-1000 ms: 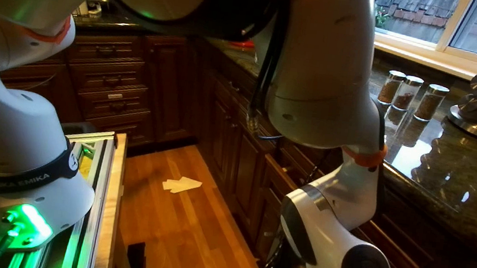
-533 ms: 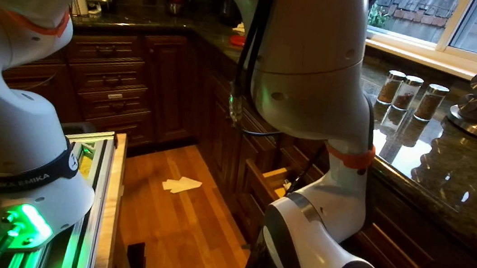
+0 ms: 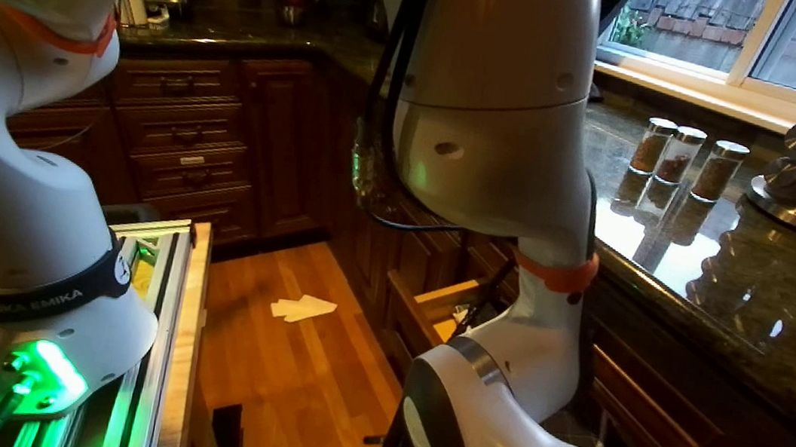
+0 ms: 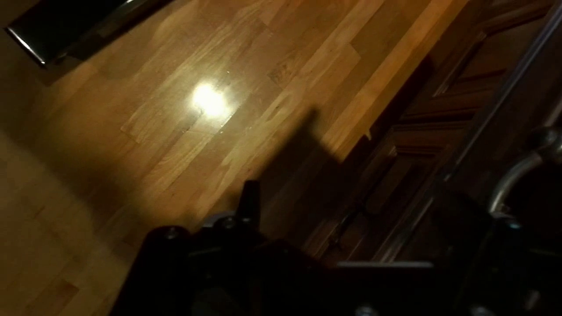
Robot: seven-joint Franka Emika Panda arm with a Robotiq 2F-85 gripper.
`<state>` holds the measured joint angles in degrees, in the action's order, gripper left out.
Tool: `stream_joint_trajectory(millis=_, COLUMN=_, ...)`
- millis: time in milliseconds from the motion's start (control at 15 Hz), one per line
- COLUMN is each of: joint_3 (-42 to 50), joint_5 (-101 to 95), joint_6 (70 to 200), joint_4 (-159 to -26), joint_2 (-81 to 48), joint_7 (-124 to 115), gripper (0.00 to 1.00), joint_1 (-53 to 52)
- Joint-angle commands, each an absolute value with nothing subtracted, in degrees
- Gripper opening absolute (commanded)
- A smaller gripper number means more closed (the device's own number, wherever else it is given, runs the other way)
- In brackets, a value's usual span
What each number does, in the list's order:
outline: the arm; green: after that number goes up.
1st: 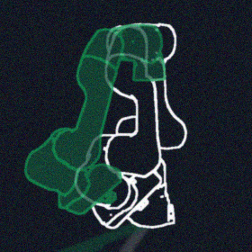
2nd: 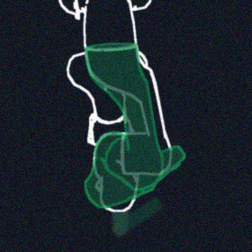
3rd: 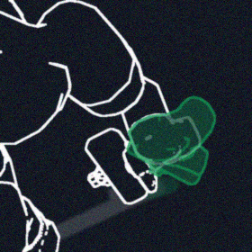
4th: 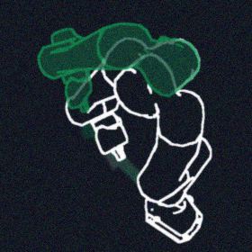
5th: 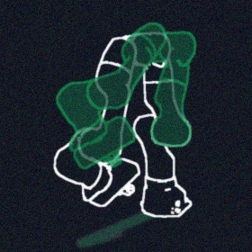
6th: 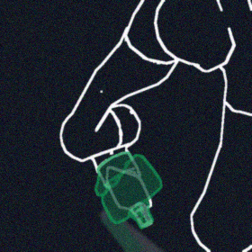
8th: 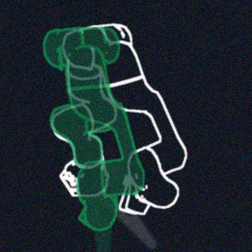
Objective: Open the drawer completely
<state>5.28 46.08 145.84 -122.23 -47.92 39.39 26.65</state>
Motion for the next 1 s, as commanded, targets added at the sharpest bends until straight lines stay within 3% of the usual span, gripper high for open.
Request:
stream_joint_trajectory(millis=0, joint_3=6.4, joint_5=42.3, joint_6=148.8, joint_4=-125.3, joint_2=-47.4, joint_7=37.8, gripper=1.0, joint_1=26.9)
stream_joint_trajectory(millis=400, joint_3=5.1, joint_5=36.8, joint_6=151.9, joint_4=-135.1, joint_2=-36.1, joint_7=41.3, gripper=1.0, joint_1=27.1)
stream_joint_trajectory(millis=933, joint_3=-3.9, joint_5=41.2, joint_6=156.2, joint_4=-143.3, joint_2=-16.8, joint_7=50.4, gripper=1.0, joint_1=27.6)
